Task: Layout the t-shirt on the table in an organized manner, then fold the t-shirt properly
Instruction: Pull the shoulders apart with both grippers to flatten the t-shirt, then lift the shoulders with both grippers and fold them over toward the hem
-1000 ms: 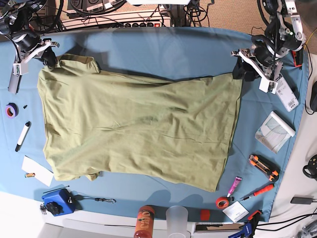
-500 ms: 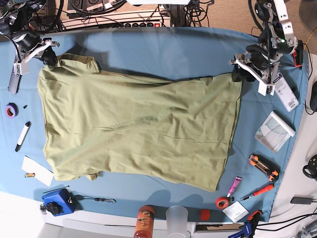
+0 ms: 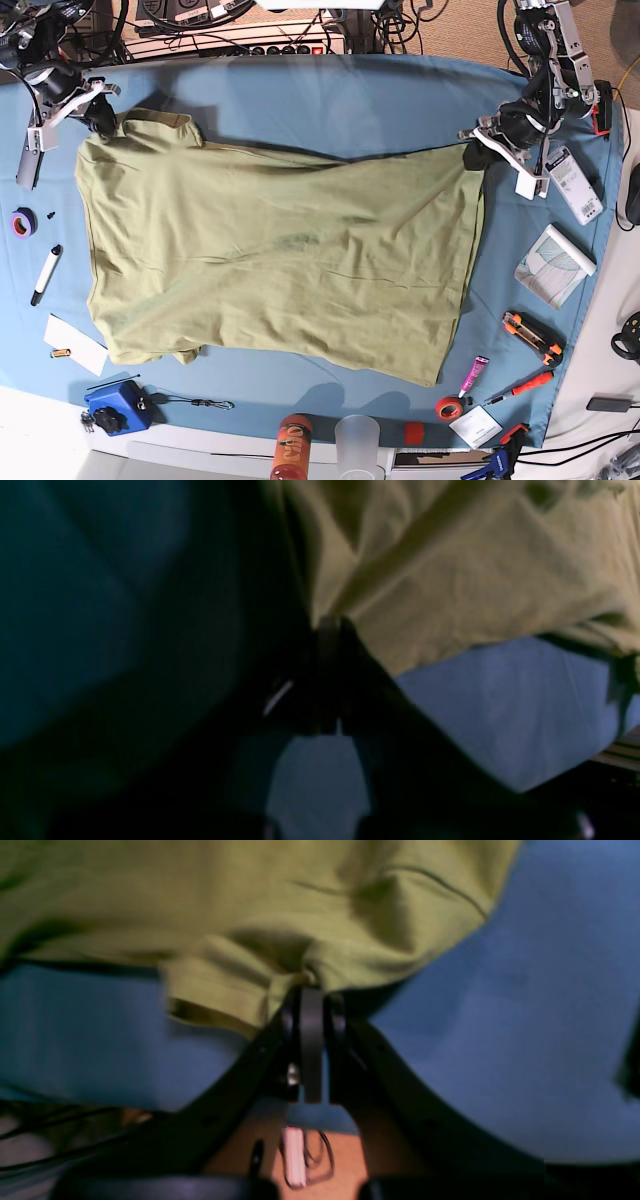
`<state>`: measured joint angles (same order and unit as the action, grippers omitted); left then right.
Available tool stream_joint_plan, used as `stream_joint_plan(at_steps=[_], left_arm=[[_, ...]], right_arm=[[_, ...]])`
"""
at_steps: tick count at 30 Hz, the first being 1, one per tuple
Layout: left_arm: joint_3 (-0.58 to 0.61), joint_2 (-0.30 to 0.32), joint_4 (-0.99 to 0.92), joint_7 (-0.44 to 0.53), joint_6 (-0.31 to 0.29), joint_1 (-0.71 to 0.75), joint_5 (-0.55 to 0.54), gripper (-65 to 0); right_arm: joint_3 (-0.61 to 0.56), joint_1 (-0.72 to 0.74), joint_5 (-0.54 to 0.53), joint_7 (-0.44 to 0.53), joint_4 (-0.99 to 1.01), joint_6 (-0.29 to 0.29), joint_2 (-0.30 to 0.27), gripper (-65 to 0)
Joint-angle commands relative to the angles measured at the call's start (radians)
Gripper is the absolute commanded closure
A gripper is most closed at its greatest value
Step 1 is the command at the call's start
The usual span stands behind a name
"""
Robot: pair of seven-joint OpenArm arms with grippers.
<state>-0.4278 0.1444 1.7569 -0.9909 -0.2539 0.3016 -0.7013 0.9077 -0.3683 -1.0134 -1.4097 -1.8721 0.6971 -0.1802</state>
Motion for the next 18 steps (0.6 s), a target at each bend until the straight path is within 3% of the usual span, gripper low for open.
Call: stream_joint_plan(at_steps=[1, 7, 13, 18], left_arm=[[-0.001, 0.006, 0.011, -0.07, 0.025, 0.012, 0.043, 0.0], [-0.002, 0.017, 0.085, -0.146, 0.029, 0.012, 0.043, 0.0], [-0.005, 0.043, 0.098, -0.144, 0.029, 0.012, 0.047, 0.0], [-0.05, 0.042, 0.098, -0.15, 0.029, 0.014, 0.048, 0.0]], right_arm=[[0.011, 0.0, -0.029, 0.013, -0.018, 0.001, -0.02, 0.0], [0.011, -0.021, -0.045, 0.013, -0.018, 0.001, -0.029, 0.0], [0.027, -0.052, -0.045, 0.013, -0.018, 0.001, -0.07, 0.0], [0.083, -0.053, -0.045, 0.013, -0.018, 0.001, -0.069, 0.0]])
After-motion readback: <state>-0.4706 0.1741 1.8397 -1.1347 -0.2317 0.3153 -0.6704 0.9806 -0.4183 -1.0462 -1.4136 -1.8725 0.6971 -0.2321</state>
